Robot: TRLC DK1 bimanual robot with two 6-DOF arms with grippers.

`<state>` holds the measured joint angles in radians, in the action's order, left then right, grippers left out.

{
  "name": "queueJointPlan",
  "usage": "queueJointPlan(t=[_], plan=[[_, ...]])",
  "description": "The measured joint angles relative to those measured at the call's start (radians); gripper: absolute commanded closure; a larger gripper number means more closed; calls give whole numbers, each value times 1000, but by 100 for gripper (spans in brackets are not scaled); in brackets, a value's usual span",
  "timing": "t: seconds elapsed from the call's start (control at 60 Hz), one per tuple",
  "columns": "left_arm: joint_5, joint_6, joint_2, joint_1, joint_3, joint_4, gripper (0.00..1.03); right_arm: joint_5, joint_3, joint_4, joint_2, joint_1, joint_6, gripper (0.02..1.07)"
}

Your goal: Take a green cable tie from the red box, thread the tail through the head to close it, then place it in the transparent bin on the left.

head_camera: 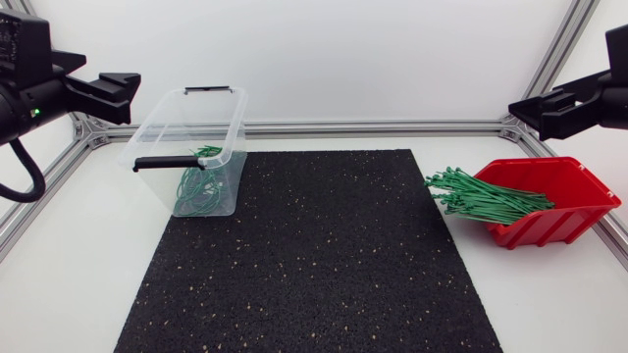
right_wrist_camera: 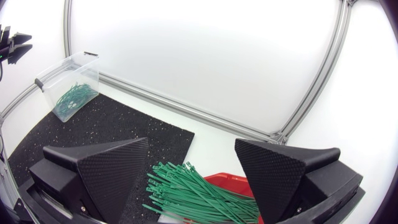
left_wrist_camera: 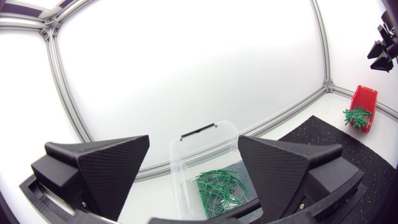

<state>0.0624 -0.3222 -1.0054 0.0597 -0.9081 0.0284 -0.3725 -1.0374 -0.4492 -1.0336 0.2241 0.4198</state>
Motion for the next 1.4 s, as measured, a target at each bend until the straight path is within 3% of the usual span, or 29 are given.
queueJointPlan(t=[0.483, 0.883, 1.15, 1.4], plan=[[-1, 39, 268, -32, 266, 101, 4, 94, 329, 294, 272, 7, -153, 6], [-5, 122, 412, -32, 436, 167, 4, 262, 566, 502, 504, -90, -212, 6], [-11, 196, 532, -32, 538, 200, 4, 296, 694, 513, 646, -122, -251, 6], [-19, 227, 671, -40, 644, 132, 4, 322, 810, 498, 784, -158, -303, 6]])
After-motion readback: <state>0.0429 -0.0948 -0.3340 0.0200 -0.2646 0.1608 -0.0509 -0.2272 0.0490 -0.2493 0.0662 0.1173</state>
